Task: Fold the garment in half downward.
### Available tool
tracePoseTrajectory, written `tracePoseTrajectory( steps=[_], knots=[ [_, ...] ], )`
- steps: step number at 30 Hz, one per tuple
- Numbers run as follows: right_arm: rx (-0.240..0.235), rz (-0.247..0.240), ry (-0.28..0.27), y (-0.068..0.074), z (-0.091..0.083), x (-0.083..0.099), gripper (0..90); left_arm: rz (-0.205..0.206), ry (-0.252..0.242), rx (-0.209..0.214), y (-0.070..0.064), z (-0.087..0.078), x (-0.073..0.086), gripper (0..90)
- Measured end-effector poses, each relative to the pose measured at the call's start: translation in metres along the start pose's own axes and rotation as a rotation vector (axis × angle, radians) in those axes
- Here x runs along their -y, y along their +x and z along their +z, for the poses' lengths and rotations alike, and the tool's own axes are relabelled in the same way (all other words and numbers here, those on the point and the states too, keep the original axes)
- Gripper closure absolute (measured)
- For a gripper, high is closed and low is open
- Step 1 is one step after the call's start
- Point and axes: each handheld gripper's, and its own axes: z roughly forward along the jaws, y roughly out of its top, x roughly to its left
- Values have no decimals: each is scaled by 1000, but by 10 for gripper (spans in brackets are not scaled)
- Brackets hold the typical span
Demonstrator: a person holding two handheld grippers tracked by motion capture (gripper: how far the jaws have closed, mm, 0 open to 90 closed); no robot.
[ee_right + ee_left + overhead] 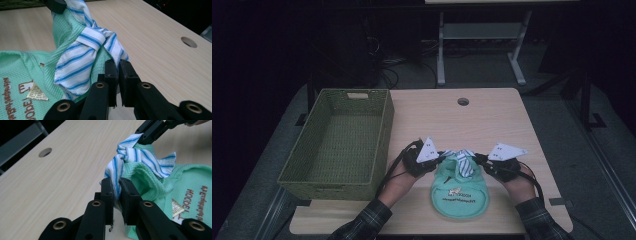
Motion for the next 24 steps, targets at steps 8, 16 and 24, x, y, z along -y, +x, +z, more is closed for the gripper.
tracePoseTrajectory(
  steps=[8,16,24],
  knots=[
    [-63,44,-6,8,-13,12,783,-15,12,59,-16,-6,6,756],
    [-106,64,4,19,-23,22,788,-6,51,101,-29,-6,15,736],
    [-144,70,46,25,-20,31,824,15,111,127,-38,2,19,760]
  ],
)
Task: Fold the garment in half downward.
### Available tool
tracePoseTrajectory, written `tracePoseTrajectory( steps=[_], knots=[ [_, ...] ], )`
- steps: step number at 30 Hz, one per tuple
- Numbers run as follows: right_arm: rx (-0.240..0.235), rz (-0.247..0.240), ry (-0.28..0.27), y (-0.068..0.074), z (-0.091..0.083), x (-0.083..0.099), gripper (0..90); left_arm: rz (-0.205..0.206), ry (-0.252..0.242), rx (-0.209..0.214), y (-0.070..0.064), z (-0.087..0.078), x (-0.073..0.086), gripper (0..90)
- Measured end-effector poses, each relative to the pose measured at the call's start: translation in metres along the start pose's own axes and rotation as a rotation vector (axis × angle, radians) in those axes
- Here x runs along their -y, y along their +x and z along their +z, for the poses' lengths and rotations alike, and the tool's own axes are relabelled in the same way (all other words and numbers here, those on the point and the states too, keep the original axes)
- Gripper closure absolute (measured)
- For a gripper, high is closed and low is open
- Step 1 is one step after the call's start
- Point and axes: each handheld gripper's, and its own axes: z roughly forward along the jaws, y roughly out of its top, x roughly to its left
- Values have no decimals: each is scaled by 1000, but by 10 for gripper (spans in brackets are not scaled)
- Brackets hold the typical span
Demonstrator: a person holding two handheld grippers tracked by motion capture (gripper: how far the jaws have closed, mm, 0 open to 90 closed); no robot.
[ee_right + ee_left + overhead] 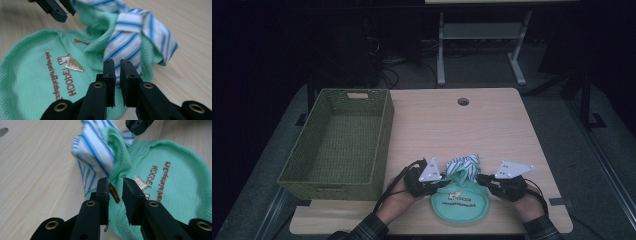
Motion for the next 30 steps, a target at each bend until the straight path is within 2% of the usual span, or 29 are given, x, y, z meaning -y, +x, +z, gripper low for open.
tracePoseTrajectory(
  steps=[4,6,9,11,16,19,22,25,29,30],
  knots=[
    [-28,9,26,1,4,2,822,-4,28,1,1,4,2,757],
    [-50,22,56,2,9,3,823,-4,31,-2,3,5,3,749],
    [-70,17,109,3,17,6,836,-33,13,-29,9,3,0,683],
    [-77,13,139,3,22,8,836,-72,-1,-51,18,3,-2,608],
    [-87,30,139,2,23,8,842,-150,21,-100,47,8,-4,489],
    [-87,31,140,2,23,8,845,-189,26,-128,66,13,-4,474],
    [-86,27,141,2,23,8,847,-247,29,-142,85,21,-5,450],
    [-84,26,141,3,23,8,848,-279,42,-136,99,30,-4,431],
    [-82,23,141,3,23,8,849,-364,58,-62,112,48,2,404],
    [-81,21,141,3,23,8,849,-374,64,-40,114,51,3,404]
  ],
)
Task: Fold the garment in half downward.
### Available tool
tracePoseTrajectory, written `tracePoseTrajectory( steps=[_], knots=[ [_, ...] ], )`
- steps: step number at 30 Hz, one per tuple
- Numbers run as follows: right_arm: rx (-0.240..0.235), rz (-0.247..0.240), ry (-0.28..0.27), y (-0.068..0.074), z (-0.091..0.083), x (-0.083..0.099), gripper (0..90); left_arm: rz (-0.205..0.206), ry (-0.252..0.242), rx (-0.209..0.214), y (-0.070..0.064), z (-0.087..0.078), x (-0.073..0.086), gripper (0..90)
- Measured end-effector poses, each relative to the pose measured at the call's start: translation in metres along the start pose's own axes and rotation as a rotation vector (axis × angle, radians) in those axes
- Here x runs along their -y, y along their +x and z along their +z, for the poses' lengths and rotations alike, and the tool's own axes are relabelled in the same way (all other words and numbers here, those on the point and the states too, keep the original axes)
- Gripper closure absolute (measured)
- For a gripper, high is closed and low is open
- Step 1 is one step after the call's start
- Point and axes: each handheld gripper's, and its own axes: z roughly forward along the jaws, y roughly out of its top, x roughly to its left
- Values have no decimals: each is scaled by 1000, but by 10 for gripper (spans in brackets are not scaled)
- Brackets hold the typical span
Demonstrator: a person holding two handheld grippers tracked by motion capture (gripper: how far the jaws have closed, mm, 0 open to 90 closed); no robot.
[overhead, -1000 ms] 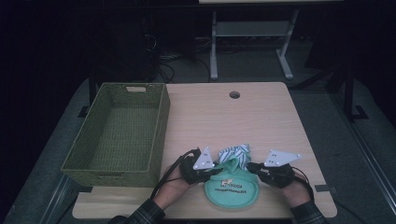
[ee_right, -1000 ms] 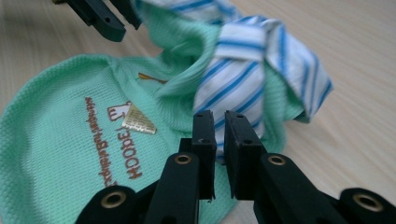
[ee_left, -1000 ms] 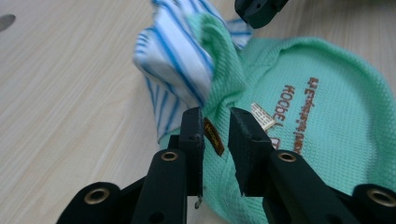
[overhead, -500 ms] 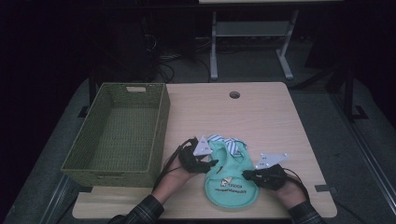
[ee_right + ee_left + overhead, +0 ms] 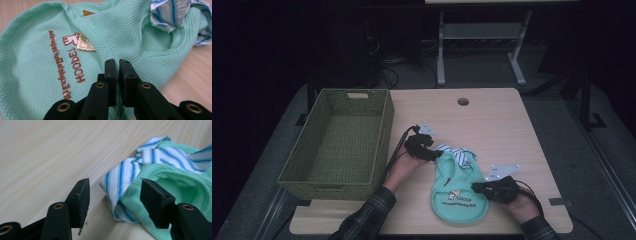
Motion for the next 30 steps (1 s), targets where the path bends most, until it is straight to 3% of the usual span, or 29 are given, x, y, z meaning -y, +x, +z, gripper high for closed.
tracePoseTrajectory(
  steps=[3,7,9,13,20,23,27,30],
  knots=[
    [2,-2,1,1,0,0,850,-22,15,51,3,9,0,471],
    [4,-3,2,1,0,0,851,10,18,77,3,11,-2,778],
    [6,-8,1,0,1,-1,856,23,-16,78,0,6,-6,835],
    [13,0,2,0,3,-3,859,117,-81,64,-8,-12,-14,839],
    [56,-4,7,-4,12,-12,860,203,-162,61,-25,-34,-24,838],
    [85,-8,12,-7,13,-20,897,217,-172,52,-28,-37,-25,838],
    [24,8,-112,-6,4,-39,900,212,-178,53,-28,-39,-25,839],
    [33,-1,-102,-3,15,-50,900,211,-188,54,-29,-41,-26,839]
  ],
)
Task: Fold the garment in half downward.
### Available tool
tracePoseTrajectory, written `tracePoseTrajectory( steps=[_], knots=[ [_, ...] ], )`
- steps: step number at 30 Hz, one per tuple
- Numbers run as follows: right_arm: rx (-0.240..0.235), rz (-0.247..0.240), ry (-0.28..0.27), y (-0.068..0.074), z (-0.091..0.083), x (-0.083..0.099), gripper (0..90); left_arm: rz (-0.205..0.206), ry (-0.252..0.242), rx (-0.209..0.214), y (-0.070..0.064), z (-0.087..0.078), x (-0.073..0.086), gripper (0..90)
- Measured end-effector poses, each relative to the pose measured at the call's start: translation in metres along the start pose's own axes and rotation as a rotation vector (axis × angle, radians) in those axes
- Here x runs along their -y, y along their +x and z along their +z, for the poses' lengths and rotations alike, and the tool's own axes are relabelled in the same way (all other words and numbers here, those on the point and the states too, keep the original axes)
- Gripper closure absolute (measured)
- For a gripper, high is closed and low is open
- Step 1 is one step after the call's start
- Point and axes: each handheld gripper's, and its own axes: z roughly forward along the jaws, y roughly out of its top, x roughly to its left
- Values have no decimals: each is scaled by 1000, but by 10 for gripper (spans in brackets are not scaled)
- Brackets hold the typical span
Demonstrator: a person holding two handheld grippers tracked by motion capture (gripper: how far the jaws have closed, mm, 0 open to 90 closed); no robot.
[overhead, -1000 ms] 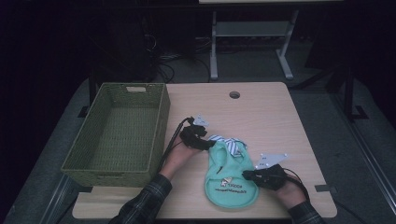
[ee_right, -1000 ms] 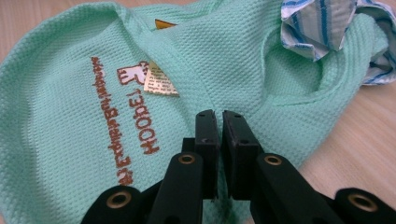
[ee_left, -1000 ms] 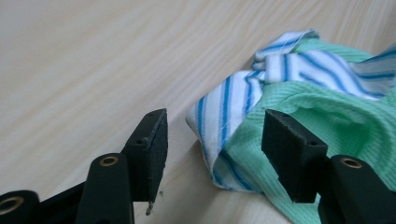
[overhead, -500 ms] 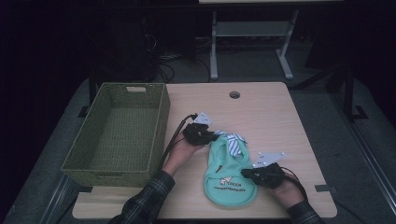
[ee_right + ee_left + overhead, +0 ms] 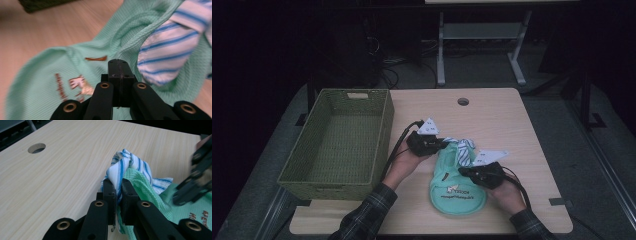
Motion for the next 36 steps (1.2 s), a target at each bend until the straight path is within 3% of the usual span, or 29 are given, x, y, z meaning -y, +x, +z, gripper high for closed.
tracePoseTrajectory(
  steps=[4,8,10,14,17,20,24,28,31,36],
  knots=[
    [12,5,42,-6,24,-1,900,12,-13,3,-1,-3,-2,842],
    [54,3,88,-10,41,-1,900,10,-32,4,-1,-8,-5,845],
    [61,21,79,-13,47,1,900,12,-44,3,-3,-11,-6,845],
    [116,14,63,-16,51,0,900,31,-61,1,-5,-18,-9,847],
    [183,41,49,-24,53,1,900,45,-68,3,-9,-23,-11,848],
    [241,63,38,-33,53,3,900,79,-43,16,-16,-20,-7,847],
    [207,75,17,-34,47,4,900,82,-25,11,-21,-15,1,845],
    [151,57,-6,-27,24,4,876,96,-27,16,-24,-17,6,845],
    [113,77,-30,-24,5,9,886,111,-26,26,-28,-19,8,845],
    [120,62,-12,-18,-15,20,893,137,-6,55,-37,-22,16,842]
  ],
)
